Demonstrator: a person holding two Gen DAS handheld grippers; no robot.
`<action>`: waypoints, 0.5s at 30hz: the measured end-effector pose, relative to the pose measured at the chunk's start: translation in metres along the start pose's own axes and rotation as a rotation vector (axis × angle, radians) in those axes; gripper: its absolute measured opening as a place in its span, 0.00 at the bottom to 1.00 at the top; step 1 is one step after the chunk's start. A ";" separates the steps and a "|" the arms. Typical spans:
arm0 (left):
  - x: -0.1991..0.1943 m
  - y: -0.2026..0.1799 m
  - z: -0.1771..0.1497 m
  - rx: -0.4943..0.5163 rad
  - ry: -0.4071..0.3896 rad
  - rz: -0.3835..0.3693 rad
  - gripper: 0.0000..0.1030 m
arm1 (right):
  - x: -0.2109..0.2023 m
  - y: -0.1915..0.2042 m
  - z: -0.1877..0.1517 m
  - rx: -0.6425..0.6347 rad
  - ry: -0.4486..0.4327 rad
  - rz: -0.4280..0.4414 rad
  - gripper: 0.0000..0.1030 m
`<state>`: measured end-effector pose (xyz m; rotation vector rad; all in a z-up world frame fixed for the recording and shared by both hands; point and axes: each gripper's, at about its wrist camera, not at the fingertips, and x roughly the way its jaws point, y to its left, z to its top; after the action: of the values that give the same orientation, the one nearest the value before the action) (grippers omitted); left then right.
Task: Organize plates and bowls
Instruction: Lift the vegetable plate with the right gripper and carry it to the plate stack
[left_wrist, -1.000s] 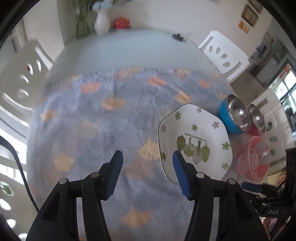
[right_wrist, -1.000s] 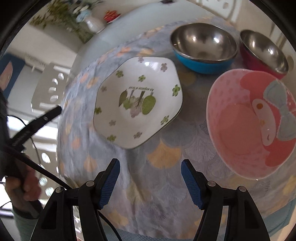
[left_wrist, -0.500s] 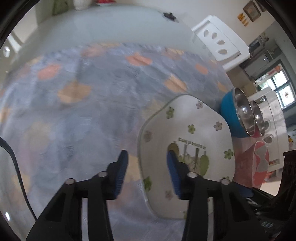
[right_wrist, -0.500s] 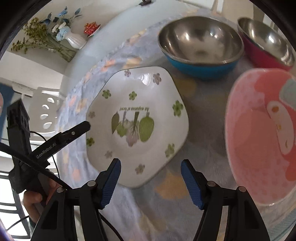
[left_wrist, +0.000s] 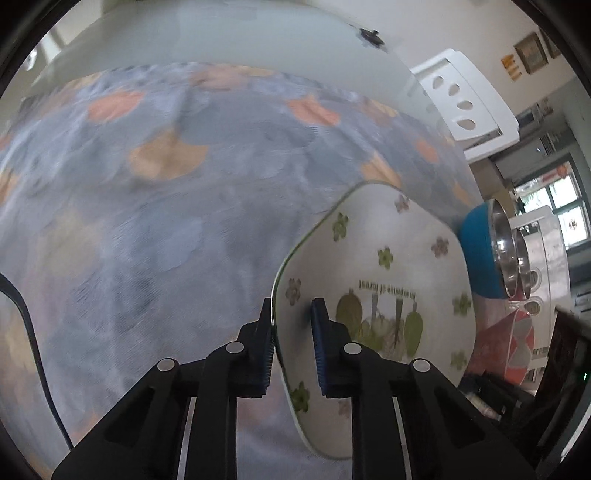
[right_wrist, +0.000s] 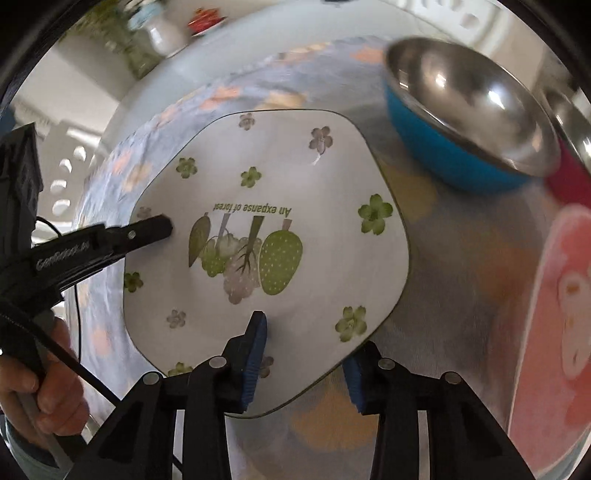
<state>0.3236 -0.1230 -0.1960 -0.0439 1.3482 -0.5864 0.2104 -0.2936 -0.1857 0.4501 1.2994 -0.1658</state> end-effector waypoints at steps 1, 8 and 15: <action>-0.004 0.005 -0.003 -0.010 -0.006 0.009 0.15 | 0.002 0.006 0.005 -0.040 -0.002 -0.008 0.37; -0.028 0.048 -0.019 -0.118 -0.050 -0.021 0.14 | 0.016 0.038 0.022 -0.184 0.054 0.064 0.37; -0.012 0.041 -0.014 -0.093 -0.044 -0.016 0.16 | 0.019 0.006 0.046 -0.024 0.053 0.157 0.37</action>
<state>0.3243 -0.0791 -0.2034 -0.1429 1.3333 -0.5329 0.2583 -0.3047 -0.1937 0.5369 1.3102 -0.0068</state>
